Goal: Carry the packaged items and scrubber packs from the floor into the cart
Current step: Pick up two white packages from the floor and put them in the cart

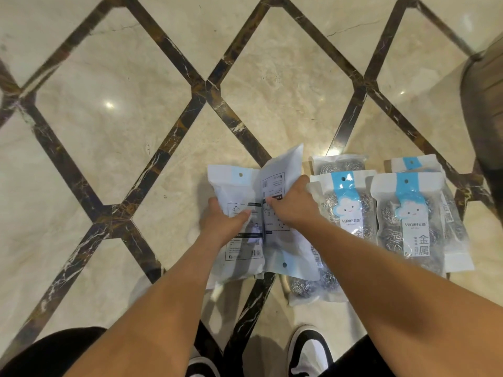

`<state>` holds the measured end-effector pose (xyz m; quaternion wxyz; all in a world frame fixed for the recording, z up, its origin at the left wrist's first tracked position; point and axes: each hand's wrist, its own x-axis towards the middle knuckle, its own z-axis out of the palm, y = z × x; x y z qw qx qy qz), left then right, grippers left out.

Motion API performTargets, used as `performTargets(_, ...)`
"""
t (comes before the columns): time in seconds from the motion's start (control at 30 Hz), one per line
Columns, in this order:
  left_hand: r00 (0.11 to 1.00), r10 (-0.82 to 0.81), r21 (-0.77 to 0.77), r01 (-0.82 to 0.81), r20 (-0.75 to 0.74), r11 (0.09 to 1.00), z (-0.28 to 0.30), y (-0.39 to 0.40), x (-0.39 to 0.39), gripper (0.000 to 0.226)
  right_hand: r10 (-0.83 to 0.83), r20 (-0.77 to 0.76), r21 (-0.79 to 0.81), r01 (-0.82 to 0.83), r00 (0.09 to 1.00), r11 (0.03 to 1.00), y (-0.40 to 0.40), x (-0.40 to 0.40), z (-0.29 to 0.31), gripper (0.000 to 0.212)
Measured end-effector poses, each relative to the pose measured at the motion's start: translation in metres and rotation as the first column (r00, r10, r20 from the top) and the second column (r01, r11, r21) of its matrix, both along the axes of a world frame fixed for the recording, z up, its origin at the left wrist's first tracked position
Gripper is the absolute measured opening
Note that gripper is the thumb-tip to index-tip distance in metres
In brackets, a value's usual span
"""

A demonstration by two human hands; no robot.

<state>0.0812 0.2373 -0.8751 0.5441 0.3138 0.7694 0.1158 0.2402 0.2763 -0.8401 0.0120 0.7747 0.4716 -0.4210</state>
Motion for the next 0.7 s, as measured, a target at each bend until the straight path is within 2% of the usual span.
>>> performTargets(0.2,0.998,0.068,0.136,-0.069,0.009,0.988,0.001,-0.007,0.016,0.053,-0.053,0.041,0.081,0.049,0.998,0.995,0.002,-0.001,0.012,0.046)
performTargets(0.3,0.99,0.14,0.185,-0.142,0.025,0.973,0.012,-0.002,0.018,0.056,-0.108,0.073,0.124,0.098,0.991,0.987,0.005,0.003,0.021,0.05)
performTargets(0.4,0.978,0.204,0.216,-0.207,0.035,0.954,0.03,0.005,0.014,0.06,-0.098,0.084,0.192,0.081,0.992,0.978,0.003,0.004,0.03,0.064)
performTargets(0.5,0.973,0.229,0.221,-0.225,0.008,0.949,0.057,0.006,0.007,0.067,-0.09,0.038,0.216,0.08,0.995,0.973,-0.003,0.003,0.049,0.068)
performTargets(0.63,0.98,0.2,0.28,-0.19,-0.007,0.941,0.114,0.005,-0.016,0.058,-0.145,-0.073,0.23,0.159,0.987,0.96,-0.005,0.017,0.103,0.06)
performTargets(0.7,0.978,0.207,0.292,-0.206,0.028,0.934,0.155,0.006,-0.025,0.056,-0.159,-0.112,0.24,0.182,0.981,0.954,-0.002,0.034,0.14,0.062)
